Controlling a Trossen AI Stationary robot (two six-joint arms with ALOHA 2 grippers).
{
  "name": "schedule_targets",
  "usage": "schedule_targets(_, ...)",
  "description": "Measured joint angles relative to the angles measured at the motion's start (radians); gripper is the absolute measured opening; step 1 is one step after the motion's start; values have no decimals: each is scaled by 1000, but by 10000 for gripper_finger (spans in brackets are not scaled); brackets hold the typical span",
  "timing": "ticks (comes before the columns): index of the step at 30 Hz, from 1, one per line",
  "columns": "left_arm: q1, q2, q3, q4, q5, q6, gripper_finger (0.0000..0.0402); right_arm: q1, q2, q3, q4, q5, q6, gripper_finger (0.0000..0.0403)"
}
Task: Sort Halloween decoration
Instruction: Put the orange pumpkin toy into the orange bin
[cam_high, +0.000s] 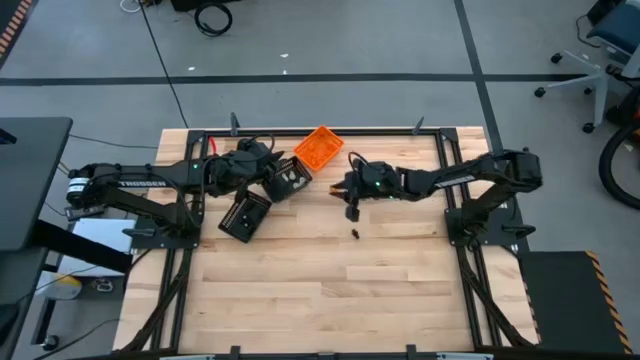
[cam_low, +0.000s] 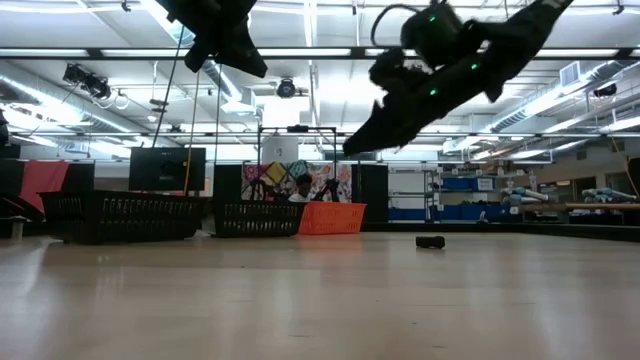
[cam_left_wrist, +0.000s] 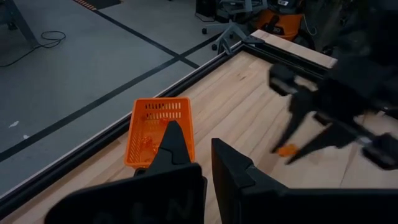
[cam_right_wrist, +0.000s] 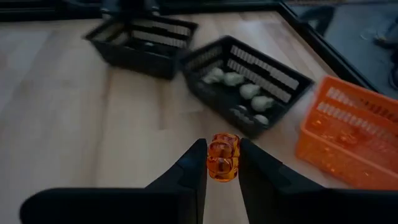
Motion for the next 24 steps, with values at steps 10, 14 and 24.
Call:
schedule_targets(10,0,0,0,1,0,0,0,-88,261,226,13,-27,5,80)
schedule_targets(14,0,0,0,0,0,0,0,-129,346,330,-3,-6,-2,80)
schedule_targets(24,0,0,0,0,0,0,0,-245,426,483,-89,65,28,83)
